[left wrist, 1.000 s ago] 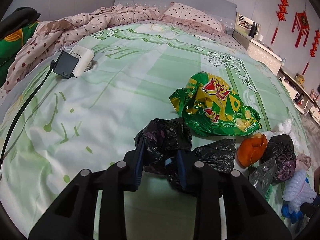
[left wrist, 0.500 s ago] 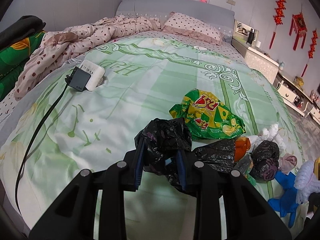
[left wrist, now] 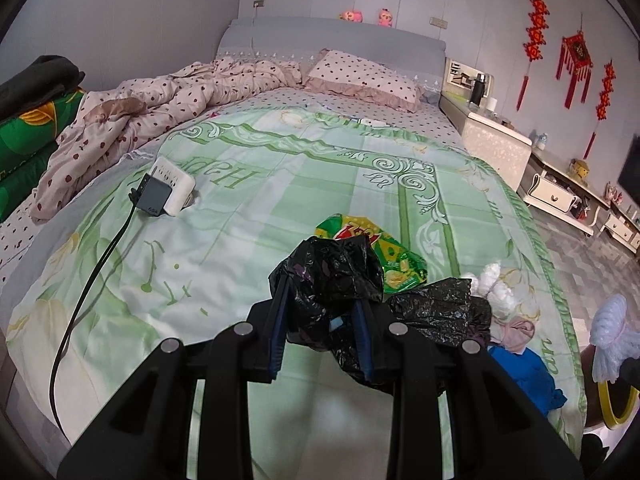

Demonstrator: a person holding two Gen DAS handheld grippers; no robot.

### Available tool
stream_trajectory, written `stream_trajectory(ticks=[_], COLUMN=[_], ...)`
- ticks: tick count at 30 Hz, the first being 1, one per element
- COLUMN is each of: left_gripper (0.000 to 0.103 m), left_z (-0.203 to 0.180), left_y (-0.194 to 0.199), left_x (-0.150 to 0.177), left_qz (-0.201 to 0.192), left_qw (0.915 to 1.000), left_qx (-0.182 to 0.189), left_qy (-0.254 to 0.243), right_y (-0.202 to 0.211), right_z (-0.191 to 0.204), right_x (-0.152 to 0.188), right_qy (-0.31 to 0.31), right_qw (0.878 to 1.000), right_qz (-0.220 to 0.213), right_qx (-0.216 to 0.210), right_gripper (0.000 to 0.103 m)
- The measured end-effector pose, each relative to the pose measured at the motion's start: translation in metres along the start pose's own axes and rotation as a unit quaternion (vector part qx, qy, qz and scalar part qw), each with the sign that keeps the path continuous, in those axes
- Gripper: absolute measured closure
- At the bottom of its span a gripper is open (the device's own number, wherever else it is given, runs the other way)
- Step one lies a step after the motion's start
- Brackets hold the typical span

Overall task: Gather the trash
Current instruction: 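Carry the black bag with the left tool while the right tool carries the scrunchie toward the bin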

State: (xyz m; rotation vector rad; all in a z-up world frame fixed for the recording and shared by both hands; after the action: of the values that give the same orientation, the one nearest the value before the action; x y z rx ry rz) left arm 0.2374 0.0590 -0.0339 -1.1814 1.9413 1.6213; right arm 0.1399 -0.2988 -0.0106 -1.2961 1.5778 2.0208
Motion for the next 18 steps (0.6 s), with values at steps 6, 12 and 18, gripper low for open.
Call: stream_trajectory(ticks=[6,12,18], left_gripper=[0.076,0.076,0.076], left_z=[-0.04,-0.082,-0.124], left_y=[0.028,0.05,0.069], left_x=[-0.001,0.003,0.008], left_qz=[-0.011,-0.014,-0.013], left_qw=[0.9992,0.9972,0.9942], left_qx=[0.033,0.062,0.09], left_qy=[-0.018,-0.039,-0.056], right_y=[0.034,0.063,0.09], right_z=[-0.014,-0.031,-0.046], right_x=[-0.007,-0.011,-0.011], right_qy=[-0.006,-0.018,-0.026], right_qw=[0.999,0.998,0.996], right_qz=[-0.026,-0.048,-0.069], right_qx=[0.021,0.038,0.056], right_gripper=[0.079,0.079,0.079])
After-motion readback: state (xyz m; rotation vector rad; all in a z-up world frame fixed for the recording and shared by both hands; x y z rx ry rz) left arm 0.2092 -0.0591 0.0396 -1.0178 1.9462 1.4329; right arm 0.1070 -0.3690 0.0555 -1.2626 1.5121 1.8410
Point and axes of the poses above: each gripper's, at about its wrist camera, not at the fingertips, and y roughly against the way its jaws point, z to its left, x to its underside, the point moved 1 cm from there along -y, roughly the way its jaws point, and after that the axes turned 14 degrees about y, right-handed, at the moved point
